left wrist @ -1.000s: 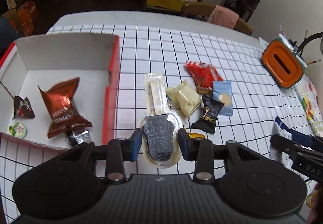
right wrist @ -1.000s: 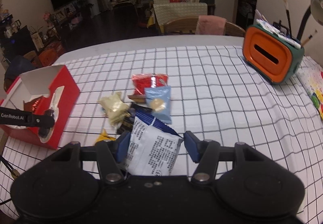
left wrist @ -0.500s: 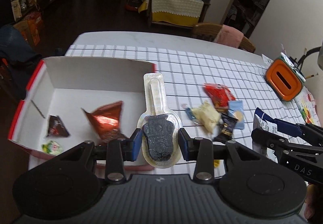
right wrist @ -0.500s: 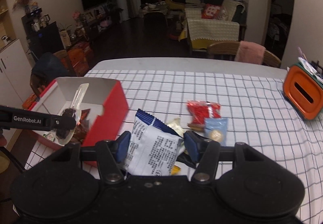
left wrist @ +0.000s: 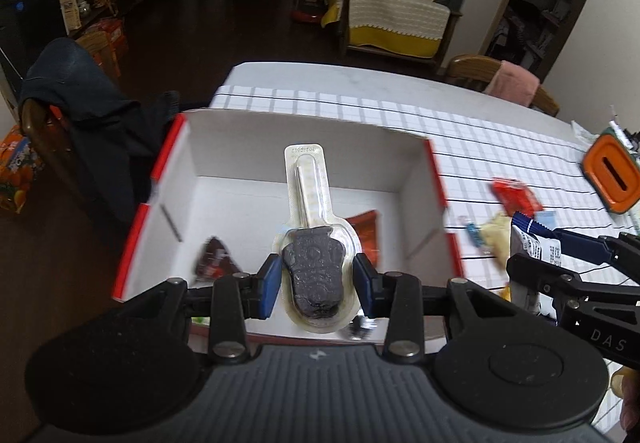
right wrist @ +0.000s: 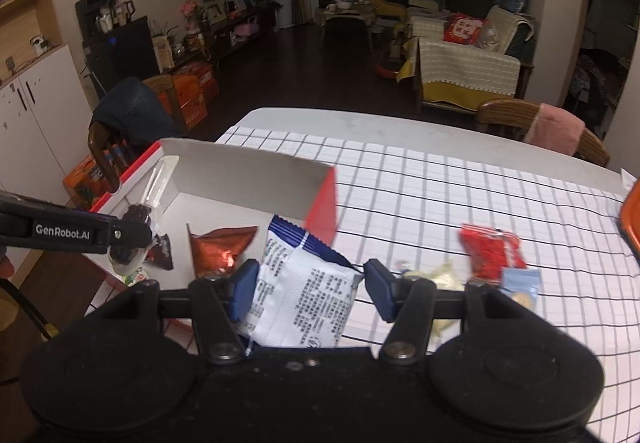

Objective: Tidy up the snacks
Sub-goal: 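Carry both packets over the red box and open both tools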

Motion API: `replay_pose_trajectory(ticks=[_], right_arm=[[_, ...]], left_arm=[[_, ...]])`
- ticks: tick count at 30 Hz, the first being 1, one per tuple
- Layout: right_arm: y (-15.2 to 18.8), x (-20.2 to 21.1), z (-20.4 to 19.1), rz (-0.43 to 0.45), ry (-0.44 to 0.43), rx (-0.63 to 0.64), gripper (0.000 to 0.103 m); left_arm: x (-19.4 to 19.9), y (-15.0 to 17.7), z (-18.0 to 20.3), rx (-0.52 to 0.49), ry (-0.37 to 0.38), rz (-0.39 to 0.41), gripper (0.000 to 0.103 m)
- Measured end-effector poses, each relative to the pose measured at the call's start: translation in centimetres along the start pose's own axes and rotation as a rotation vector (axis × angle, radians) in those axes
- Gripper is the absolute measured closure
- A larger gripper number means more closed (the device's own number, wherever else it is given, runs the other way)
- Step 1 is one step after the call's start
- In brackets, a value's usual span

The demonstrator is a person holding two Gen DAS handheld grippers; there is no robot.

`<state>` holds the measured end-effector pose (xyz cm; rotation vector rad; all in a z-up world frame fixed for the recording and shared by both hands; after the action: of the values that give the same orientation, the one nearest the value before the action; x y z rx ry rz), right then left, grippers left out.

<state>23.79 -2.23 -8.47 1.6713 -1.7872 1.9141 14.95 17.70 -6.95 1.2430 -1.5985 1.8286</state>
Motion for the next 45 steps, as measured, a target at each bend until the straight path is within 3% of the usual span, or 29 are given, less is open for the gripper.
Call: replay_pose_trajectory(ticks=[16,24,33,45], right_arm=[[-0.6,-8.9,-6.7,-0.103,-0.019,0.083,0.046],[-0.7,-13.0,-7.3,-0.153,0.028,0.127,0.047],[-2.2,-15.1,-7.4,-0.151,0.032,0.154,0.048],[-3.0,-17.0,-7.8,-0.227,0.014,0.180,0.046]], left_arm=[[-6.3,-0.6,-6.1,-0.063,-0.096,-0.055,0.065],[-8.6,-0.1,-6.3,-0.100,-0.084,-0.085,0.065],[-9.7,0.7,-5.1,-0.176,-0.072,-0.091,0.065],[-10.3,0.7,-3.6,-0.267,-0.130,-0.112,0.065]])
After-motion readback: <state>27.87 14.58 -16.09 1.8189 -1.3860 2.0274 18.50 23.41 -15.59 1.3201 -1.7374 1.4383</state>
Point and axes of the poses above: each gripper's, at about its wrist camera, not at the fingertips, and x roughly against the way its jaws point, z to its right, y to its underside, the point moved 6 cm from there along -x, roughly the way its jaws point, and after that the axes turned 12 degrees about -y, right-handed, at the moved point
